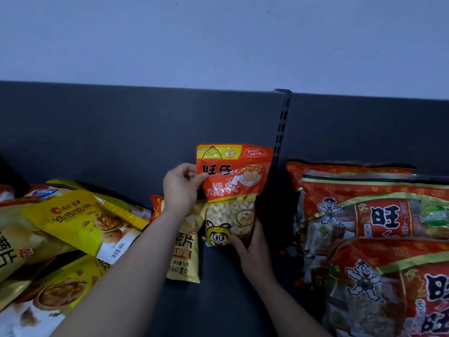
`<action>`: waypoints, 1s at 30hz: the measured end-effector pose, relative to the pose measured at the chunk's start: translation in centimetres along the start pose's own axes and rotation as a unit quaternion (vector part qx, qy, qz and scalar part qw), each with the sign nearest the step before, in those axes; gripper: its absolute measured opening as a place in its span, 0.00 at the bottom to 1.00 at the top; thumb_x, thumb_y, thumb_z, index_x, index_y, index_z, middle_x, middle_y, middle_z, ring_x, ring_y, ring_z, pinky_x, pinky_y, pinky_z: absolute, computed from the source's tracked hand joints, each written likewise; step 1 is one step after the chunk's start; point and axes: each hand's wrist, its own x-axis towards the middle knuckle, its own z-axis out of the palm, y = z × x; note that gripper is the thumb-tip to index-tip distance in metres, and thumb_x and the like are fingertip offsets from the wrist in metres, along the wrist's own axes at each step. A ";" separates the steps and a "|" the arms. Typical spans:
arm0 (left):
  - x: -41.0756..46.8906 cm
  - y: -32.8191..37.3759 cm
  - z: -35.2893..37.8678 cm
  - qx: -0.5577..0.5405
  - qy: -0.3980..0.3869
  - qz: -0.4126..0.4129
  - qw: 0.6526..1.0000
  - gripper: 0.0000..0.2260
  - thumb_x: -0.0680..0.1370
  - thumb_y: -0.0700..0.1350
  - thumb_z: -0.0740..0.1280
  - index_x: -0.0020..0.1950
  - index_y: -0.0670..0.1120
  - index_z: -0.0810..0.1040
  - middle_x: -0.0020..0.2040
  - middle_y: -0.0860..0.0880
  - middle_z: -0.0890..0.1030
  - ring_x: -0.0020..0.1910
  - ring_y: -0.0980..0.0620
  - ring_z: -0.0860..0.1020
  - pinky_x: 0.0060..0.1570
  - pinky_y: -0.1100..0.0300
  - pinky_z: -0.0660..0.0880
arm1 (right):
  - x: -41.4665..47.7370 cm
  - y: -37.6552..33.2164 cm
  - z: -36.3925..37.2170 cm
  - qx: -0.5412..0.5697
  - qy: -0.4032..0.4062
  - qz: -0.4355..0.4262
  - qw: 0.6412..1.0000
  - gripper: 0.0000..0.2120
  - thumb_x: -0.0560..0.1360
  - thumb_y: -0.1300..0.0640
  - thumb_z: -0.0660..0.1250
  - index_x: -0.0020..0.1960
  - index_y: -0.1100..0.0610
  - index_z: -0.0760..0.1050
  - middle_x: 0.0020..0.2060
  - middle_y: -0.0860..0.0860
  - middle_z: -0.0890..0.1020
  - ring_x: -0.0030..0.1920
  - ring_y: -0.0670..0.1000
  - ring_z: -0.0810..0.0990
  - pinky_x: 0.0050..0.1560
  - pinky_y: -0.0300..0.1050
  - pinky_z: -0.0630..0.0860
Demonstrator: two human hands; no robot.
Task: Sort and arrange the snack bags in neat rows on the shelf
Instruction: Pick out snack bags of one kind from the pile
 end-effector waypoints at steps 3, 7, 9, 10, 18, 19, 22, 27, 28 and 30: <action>-0.1 0.2 -0.5 0.070 0.012 0.046 0.996 0.01 0.77 0.42 0.70 0.46 0.47 0.81 0.39 0.54 0.81 0.41 0.55 0.80 0.42 0.63 0.77 | 0.1 -0.1 -0.1 -0.013 -0.003 0.005 1.000 0.38 0.72 0.42 0.65 0.77 0.53 0.56 0.70 0.50 0.69 0.69 0.51 0.69 0.67 0.54 0.69; -1.8 -0.2 -3.3 0.166 0.029 0.053 0.984 0.14 0.80 0.45 0.66 0.65 0.43 0.77 0.57 0.49 0.81 0.57 0.51 0.78 0.55 0.61 0.72 | -0.1 -0.2 -0.2 0.001 0.013 0.019 1.000 0.44 0.71 0.46 0.73 0.78 0.53 0.52 0.74 0.52 0.64 0.73 0.52 0.64 0.71 0.53 0.65; -3.7 -1.0 -5.3 0.212 0.023 0.041 0.976 0.15 0.79 0.47 0.66 0.65 0.42 0.76 0.57 0.48 0.80 0.58 0.48 0.77 0.55 0.57 0.72 | -0.3 -0.8 -0.4 -0.007 0.064 0.030 0.998 0.44 0.69 0.51 0.76 0.77 0.58 0.54 0.73 0.54 0.64 0.73 0.54 0.62 0.70 0.48 0.62; -4.8 -1.6 -6.3 0.226 0.014 0.027 0.974 0.14 0.79 0.47 0.67 0.62 0.43 0.76 0.55 0.49 0.79 0.57 0.47 0.78 0.51 0.56 0.72 | -0.4 -1.0 -0.5 -0.020 0.100 0.017 0.995 0.42 0.68 0.52 0.77 0.75 0.59 0.58 0.70 0.56 0.66 0.71 0.55 0.64 0.68 0.47 0.64; -8.5 -5.1 -9.8 0.344 -0.024 -0.073 0.936 0.19 0.77 0.56 0.68 0.61 0.43 0.76 0.61 0.43 0.77 0.58 0.43 0.76 0.50 0.54 0.72 | -3.8 -4.3 1.7 -0.012 0.062 -0.092 0.994 0.09 0.72 0.54 0.73 0.47 0.50 0.73 0.44 0.43 0.76 0.46 0.45 0.75 0.46 0.40 0.73; -8.8 -5.0 -9.8 0.344 -0.027 -0.076 0.935 0.20 0.77 0.55 0.68 0.62 0.43 0.76 0.62 0.43 0.76 0.60 0.43 0.76 0.52 0.55 0.72 | -4.1 -5.0 2.2 0.002 0.008 -0.066 0.998 0.09 0.73 0.52 0.72 0.46 0.49 0.73 0.43 0.44 0.77 0.45 0.44 0.76 0.44 0.37 0.73; -9.5 -5.2 -10.1 0.333 -0.033 -0.065 0.940 0.16 0.76 0.54 0.68 0.58 0.44 0.77 0.56 0.44 0.78 0.56 0.42 0.78 0.52 0.54 0.74 | -4.3 -6.4 3.9 0.050 -0.131 0.011 0.990 0.11 0.73 0.48 0.72 0.51 0.49 0.74 0.46 0.42 0.80 0.48 0.42 0.80 0.44 0.32 0.75; -9.5 -4.6 -11.9 0.285 0.067 -0.034 0.956 0.15 0.77 0.52 0.69 0.58 0.43 0.76 0.52 0.45 0.80 0.51 0.44 0.78 0.44 0.55 0.74 | -3.8 -8.0 5.1 0.035 -0.186 0.048 0.981 0.18 0.72 0.46 0.72 0.58 0.47 0.73 0.51 0.43 0.81 0.50 0.39 0.79 0.43 0.30 0.74; -9.3 -4.4 -12.7 0.266 0.114 -0.026 0.957 0.14 0.77 0.50 0.69 0.57 0.43 0.75 0.51 0.45 0.79 0.49 0.44 0.78 0.42 0.56 0.71 | -3.7 -8.5 5.1 0.029 -0.188 0.051 0.981 0.20 0.72 0.46 0.73 0.60 0.47 0.72 0.52 0.42 0.81 0.50 0.38 0.78 0.43 0.29 0.72; -8.7 -4.3 -14.7 0.249 0.166 -0.053 0.953 0.15 0.76 0.50 0.71 0.53 0.42 0.70 0.48 0.45 0.77 0.47 0.42 0.77 0.39 0.55 0.70 | -3.4 -9.1 5.1 0.018 -0.192 0.052 0.980 0.23 0.72 0.46 0.73 0.64 0.47 0.70 0.54 0.41 0.79 0.51 0.39 0.77 0.43 0.30 0.71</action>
